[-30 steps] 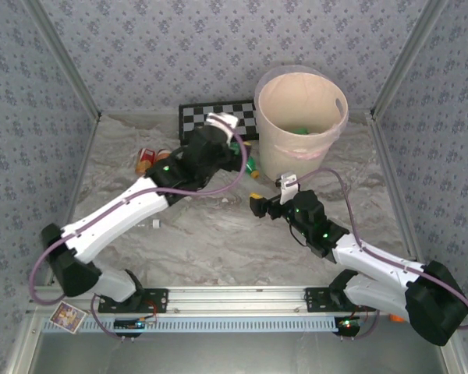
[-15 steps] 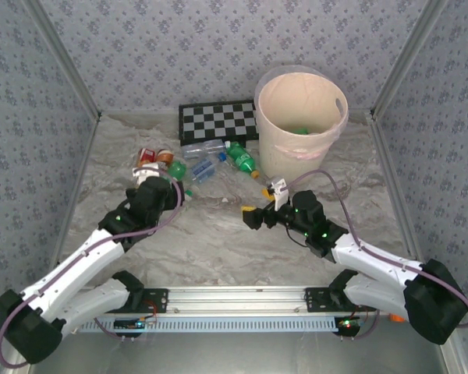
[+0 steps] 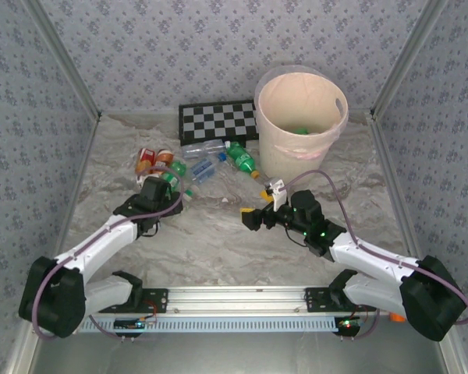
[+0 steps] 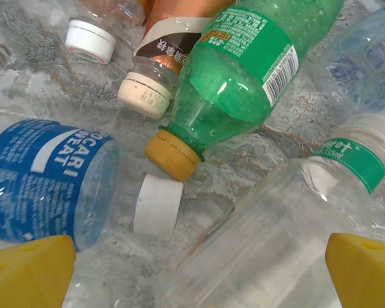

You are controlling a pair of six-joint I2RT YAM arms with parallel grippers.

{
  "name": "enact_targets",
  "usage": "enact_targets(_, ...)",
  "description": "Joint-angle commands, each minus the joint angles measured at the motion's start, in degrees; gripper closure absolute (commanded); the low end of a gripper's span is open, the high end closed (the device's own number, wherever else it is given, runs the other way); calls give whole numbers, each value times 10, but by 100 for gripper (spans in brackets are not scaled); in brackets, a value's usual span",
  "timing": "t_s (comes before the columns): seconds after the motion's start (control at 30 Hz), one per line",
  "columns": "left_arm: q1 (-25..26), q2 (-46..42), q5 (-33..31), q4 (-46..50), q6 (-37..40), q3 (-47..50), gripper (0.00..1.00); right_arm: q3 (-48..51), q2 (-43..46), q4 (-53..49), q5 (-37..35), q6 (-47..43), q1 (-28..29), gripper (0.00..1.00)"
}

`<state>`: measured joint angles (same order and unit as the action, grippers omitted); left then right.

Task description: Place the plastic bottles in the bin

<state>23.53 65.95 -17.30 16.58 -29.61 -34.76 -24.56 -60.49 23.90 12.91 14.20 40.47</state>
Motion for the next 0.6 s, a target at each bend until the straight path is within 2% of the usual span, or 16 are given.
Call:
enact_targets(0.0, -2, 18, 43, -47, 13, -19, 1, 5, 6, 5, 2, 7, -2, 0)
enact_targets(0.13, -2, 41, 57, -51, 11, -23, 1, 5, 11, 3, 1, 7, -2, 0)
enact_targets(0.4, 2, 35, 143, -87, -24, 7, 5, 4, 11, -1, -5, 8, -2, 0)
enact_targets(0.57, 32, 29, 159, -89, -27, 19, 8, 4, 10, 0, -11, 10, -1, 0)
